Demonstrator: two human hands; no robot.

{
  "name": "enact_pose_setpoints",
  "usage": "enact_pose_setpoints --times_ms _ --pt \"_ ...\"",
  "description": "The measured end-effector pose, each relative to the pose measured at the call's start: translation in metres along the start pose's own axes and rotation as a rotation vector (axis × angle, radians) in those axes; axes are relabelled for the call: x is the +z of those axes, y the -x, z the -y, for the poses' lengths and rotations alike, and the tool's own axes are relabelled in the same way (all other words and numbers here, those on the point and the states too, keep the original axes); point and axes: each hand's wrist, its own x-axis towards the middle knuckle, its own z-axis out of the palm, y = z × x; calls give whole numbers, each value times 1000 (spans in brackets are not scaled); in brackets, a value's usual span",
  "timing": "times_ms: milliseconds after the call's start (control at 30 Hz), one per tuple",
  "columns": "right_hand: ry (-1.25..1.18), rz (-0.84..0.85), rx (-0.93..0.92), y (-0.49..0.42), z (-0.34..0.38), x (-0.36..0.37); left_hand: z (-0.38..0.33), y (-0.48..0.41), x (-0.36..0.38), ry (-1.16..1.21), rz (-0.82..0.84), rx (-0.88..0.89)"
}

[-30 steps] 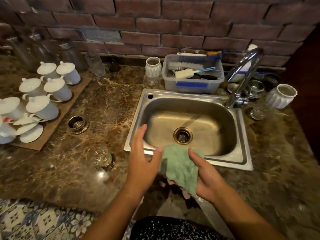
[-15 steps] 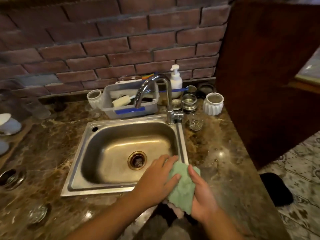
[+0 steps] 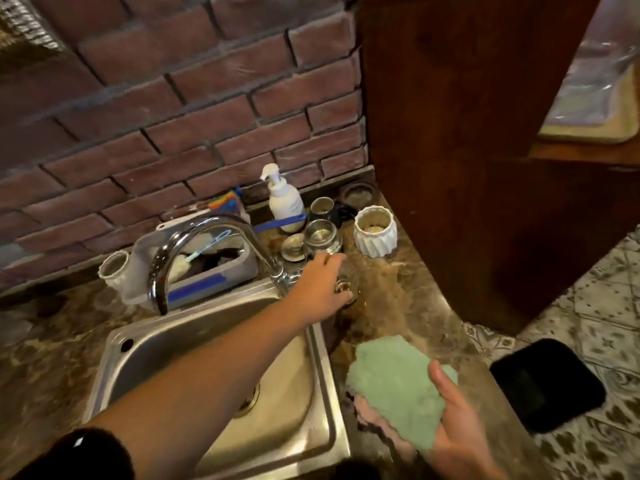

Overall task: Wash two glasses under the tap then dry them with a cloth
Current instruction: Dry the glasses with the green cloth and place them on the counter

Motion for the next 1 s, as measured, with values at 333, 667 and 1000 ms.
enact_pose_setpoints --times_ms 333,667,1000 --pt "-125 -199 138 -30 4 6 1 -56 17 -169 201 -28" --pt "115 -384 -136 -22 14 60 9 0 -17 118 94 -32" --pt "933 -432 -569 12 -50 206 8 161 -105 520 -237 65"
